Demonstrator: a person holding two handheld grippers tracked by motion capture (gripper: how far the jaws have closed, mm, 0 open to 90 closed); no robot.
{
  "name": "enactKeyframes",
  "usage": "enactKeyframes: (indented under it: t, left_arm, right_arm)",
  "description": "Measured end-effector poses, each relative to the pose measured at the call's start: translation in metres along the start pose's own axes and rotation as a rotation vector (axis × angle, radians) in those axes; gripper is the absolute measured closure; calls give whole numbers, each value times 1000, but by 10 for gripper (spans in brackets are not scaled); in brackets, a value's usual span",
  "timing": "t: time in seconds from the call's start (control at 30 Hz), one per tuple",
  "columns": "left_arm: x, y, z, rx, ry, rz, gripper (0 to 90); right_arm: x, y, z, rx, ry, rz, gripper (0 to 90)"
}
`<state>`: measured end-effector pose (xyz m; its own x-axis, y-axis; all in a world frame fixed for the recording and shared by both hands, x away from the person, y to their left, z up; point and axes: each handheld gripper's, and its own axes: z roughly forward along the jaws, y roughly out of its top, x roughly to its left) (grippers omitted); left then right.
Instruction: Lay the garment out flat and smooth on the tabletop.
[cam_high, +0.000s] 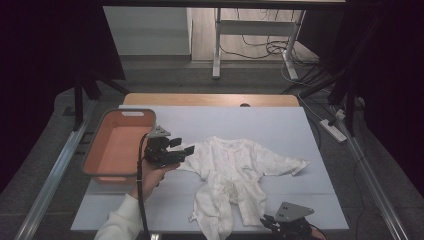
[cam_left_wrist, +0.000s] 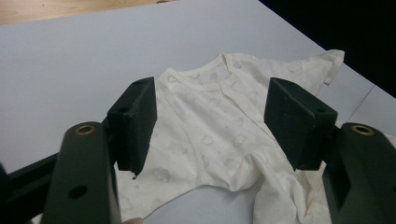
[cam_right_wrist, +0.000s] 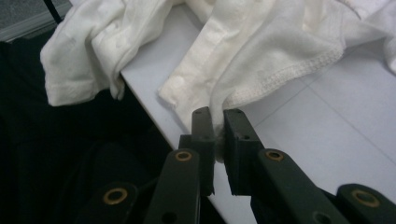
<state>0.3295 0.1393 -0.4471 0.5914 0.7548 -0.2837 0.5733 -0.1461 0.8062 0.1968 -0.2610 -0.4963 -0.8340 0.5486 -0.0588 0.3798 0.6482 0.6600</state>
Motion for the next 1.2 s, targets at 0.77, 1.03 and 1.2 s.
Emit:
enactKeyframes:
  t: [0.77,1.03,1.2]
  left_arm:
    - [-1,-1,2,8,1,3,345]
    - [-3,1,4,9,-4,7,345]
    - [-3,0,5,13,-2,5,345]
  right_arm:
    - [7,-7,-8,-12,-38,-17,670]
    - [7,10,-18,-128,-101,-15,529]
    - [11,17,-7,-108,-69,-51,525]
